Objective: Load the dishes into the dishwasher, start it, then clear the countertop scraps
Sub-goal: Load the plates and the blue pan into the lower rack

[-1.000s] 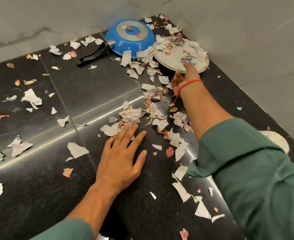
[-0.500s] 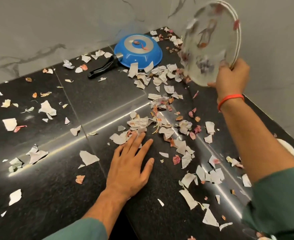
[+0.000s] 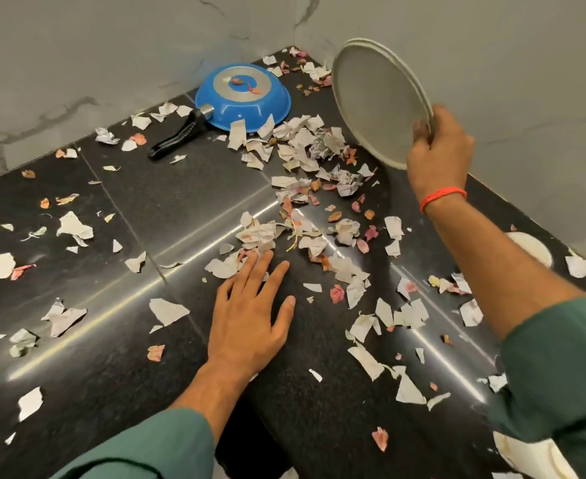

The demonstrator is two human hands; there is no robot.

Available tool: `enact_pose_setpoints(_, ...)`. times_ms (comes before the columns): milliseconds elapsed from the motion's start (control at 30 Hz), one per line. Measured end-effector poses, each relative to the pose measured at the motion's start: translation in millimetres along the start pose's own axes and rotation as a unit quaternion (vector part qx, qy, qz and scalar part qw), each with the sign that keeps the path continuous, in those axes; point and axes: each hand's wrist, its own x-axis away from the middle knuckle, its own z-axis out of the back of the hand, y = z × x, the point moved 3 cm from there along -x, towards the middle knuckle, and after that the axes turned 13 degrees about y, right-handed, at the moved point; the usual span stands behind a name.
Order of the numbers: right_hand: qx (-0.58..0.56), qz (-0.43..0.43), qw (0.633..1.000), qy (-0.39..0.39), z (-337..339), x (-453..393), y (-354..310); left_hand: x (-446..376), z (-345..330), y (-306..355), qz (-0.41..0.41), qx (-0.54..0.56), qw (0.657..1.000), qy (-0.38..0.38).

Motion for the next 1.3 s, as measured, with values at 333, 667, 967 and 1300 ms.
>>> enact_pose_setpoints(333,-0.225,-0.281,0.926,0.115,102,71,-29,2,3,1,-0.016,0.005,1.000,-0.003)
enact_pose_setpoints(667,-0.305,-0.506,0.800,0.101,215,254,-66,3,18,-1,-0.035,0.155,0.987,0.026)
enact_pose_setpoints(967,-0.346,-0.522,0.768,0.136,347,342,-78,59,92,31,-0.024,0.408,0.911,0.055)
enact_pose_setpoints(1300,-0.399,-0.536,0.720,0.186,487,481,-67,231,158,215,0.006,0.549,0.811,-0.202)
